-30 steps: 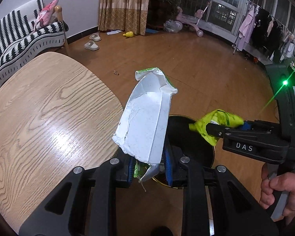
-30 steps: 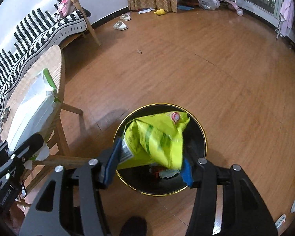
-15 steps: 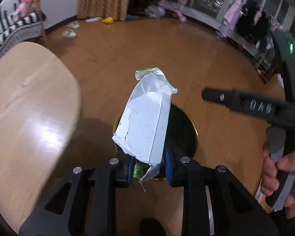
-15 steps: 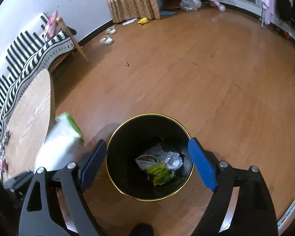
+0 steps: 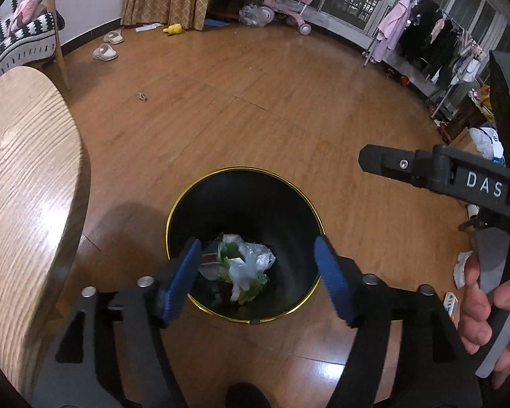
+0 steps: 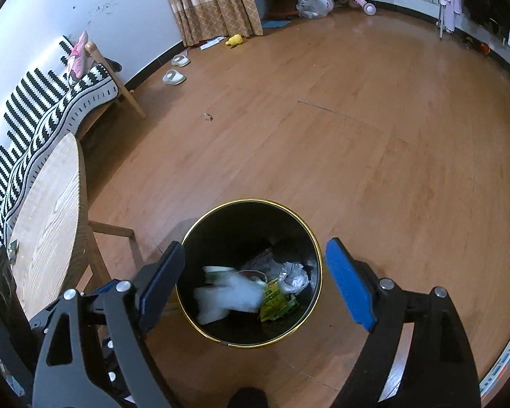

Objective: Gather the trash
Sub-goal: 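Open the left gripper over the bin, dropping the white carton, then move both tools back toward the table, then grasp the printed cigarette pack with the left gripper while the right gripper grasps the red-and-purple toy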

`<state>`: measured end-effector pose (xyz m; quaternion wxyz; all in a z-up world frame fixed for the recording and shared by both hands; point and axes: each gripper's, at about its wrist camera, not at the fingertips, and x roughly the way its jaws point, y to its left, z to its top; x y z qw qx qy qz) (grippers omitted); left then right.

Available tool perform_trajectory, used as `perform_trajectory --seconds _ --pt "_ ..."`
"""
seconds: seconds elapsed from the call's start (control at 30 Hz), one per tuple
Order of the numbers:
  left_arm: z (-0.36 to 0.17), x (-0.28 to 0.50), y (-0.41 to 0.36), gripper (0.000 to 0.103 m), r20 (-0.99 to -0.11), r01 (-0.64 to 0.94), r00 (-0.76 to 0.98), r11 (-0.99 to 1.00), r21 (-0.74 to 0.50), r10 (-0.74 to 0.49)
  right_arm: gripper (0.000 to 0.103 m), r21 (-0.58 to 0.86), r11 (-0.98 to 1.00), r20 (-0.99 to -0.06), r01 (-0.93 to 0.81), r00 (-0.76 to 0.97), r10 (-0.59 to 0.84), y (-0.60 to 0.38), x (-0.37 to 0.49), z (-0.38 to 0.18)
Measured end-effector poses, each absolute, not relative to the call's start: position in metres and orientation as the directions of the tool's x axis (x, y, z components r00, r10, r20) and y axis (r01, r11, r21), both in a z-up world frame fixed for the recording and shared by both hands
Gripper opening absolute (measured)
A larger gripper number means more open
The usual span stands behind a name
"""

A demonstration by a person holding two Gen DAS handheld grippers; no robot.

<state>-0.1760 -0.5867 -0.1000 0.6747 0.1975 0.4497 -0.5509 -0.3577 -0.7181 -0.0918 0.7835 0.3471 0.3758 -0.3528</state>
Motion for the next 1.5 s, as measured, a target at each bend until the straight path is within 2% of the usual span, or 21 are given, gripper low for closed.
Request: perform_trajectory --seconds 0.03,0.2,0.37,0.67,0.9,1.23,1.5 --pt "-0.099 -0.175 -0.585 0.071 -0.824 0.921 -0.006 0.318 -0.225 -0.566 0.082 0.279 0.511 -0.833 0.813 0.469 -0.291 -0.718 -0.357 -0.091" --pt "-0.080 -0.164 -0.565 0.089 -0.805 0.912 0.036 0.348 -0.215 -0.592 0.082 0.276 0.541 -0.830 0.794 0.481 -0.282 -0.709 -0.341 -0.086" --pt "-0.051 -0.141 -0.530 0.096 -0.778 0.892 0.110 0.407 -0.198 -0.619 0.085 0.257 0.607 -0.815 0.752 0.507 -0.282 -0.686 -0.305 -0.071" --pt "-0.006 -0.050 -0.415 0.096 -0.736 0.752 0.319 0.633 -0.187 -0.597 0.085 0.258 0.757 -0.784 0.600 0.588 -0.199 -0.607 -0.195 -0.044" --pt "0.014 0.024 -0.292 0.096 -0.724 0.573 0.508 0.811 -0.120 -0.466 0.085 0.259 0.867 -0.771 0.425 0.632 -0.080 -0.518 -0.097 -0.029" --pt "0.005 0.099 -0.131 0.096 -0.734 0.353 0.626 0.935 -0.037 -0.265 0.085 0.240 0.951 -0.766 0.194 0.639 0.063 -0.378 0.001 -0.023" --pt "-0.010 0.153 -0.042 0.096 -0.751 0.254 0.628 0.966 -0.050 -0.204 0.086 0.215 0.976 -0.768 0.035 0.624 0.146 -0.298 0.042 -0.031"
